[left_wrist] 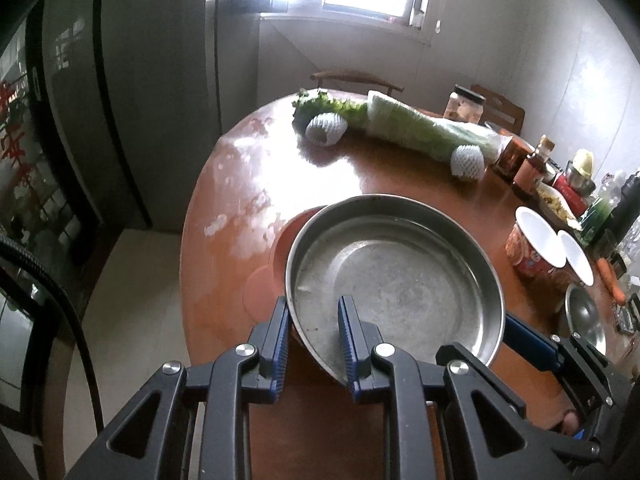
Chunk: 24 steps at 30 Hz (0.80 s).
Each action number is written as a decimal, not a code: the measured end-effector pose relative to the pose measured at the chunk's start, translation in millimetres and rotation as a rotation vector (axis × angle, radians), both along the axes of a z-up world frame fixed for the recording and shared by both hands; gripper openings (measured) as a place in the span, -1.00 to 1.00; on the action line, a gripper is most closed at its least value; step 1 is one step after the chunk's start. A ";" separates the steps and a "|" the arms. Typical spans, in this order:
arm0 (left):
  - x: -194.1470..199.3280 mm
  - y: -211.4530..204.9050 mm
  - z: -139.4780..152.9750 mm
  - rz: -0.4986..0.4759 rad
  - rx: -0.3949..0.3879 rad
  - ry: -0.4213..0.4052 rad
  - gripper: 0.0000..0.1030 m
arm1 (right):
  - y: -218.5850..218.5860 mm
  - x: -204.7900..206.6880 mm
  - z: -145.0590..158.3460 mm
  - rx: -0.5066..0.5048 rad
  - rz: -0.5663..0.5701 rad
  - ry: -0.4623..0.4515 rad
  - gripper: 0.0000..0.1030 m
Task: Organize plates and bowls
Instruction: 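Lower the silver tray onto the pink plate, keeping the left gripper on its rim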
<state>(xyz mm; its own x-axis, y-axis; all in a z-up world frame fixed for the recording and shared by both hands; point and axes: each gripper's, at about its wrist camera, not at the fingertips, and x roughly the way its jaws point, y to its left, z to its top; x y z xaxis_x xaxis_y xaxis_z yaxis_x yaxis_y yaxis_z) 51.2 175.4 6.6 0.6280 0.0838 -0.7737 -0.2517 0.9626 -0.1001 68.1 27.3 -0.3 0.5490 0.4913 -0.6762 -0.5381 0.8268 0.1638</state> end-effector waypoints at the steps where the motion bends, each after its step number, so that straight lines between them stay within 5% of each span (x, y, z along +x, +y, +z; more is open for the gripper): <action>1: -0.4 -0.3 -2.6 0.001 0.000 0.005 -0.55 | 0.7 0.7 -2.7 -0.004 0.002 0.006 0.05; 24: 11.4 5.6 -24.2 0.032 0.018 0.026 -0.55 | 12.3 8.6 -26.1 -0.028 0.025 0.032 0.05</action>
<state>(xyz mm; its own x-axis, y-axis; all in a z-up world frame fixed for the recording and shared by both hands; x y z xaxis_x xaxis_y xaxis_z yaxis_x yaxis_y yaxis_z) 62.6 181.0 -17.6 0.6043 0.1171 -0.7881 -0.2843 0.9557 -0.0759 76.7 39.5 -26.5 0.5145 0.4853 -0.7069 -0.5533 0.8177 0.1585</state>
